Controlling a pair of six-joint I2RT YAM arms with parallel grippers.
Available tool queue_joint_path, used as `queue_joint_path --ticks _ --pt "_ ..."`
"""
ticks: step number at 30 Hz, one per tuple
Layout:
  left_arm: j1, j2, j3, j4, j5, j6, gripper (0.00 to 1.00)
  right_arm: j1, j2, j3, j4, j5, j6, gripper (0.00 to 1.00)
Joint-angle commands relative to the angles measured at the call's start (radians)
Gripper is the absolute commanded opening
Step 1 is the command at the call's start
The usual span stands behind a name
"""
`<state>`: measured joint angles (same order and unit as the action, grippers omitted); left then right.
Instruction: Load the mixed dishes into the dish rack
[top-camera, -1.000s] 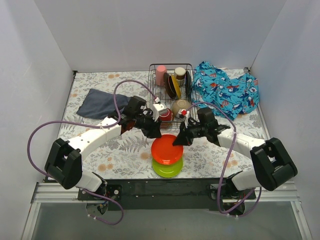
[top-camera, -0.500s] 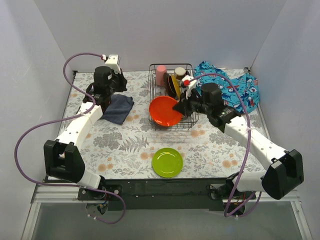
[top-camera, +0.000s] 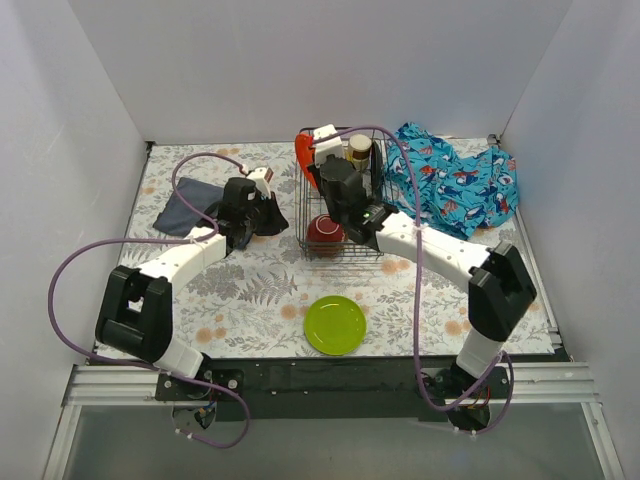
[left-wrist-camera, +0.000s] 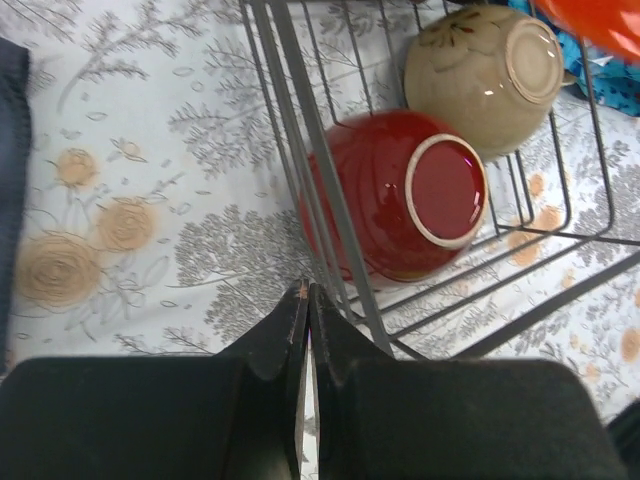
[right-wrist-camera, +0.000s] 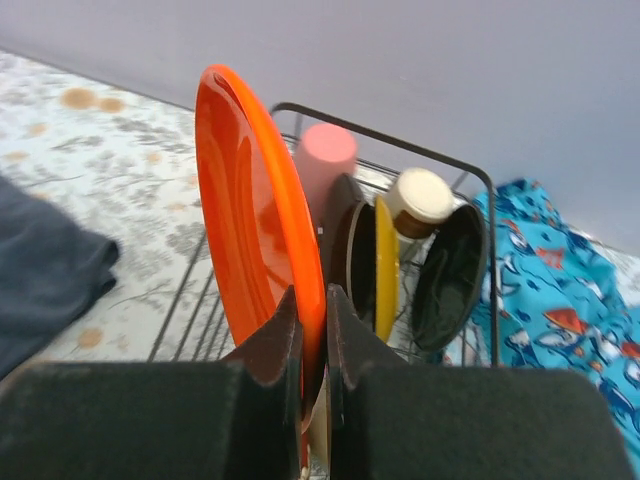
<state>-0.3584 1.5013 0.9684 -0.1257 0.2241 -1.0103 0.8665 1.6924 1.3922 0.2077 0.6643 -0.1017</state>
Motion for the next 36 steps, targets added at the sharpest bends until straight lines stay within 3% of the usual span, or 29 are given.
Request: queue_joint_path --ticks 1,16,25,36 --pt "-0.013 -0.073 -0.043 0.086 0.081 -0.088 0.00 0.005 0.071 0.158 0.111 0.279 0.014 0.01" --pt "-0.033 -0.138 -0.161 0.192 0.173 -0.180 0.00 0.019 0.360 0.398 0.108 0.451 0.014 0.01" --pt "-0.031 -0.210 -0.206 0.204 0.181 -0.212 0.00 0.014 0.518 0.554 0.108 0.601 -0.081 0.01" --pt "-0.031 -0.285 -0.269 0.227 0.156 -0.221 0.00 -0.021 0.576 0.599 -0.028 0.581 -0.015 0.01"
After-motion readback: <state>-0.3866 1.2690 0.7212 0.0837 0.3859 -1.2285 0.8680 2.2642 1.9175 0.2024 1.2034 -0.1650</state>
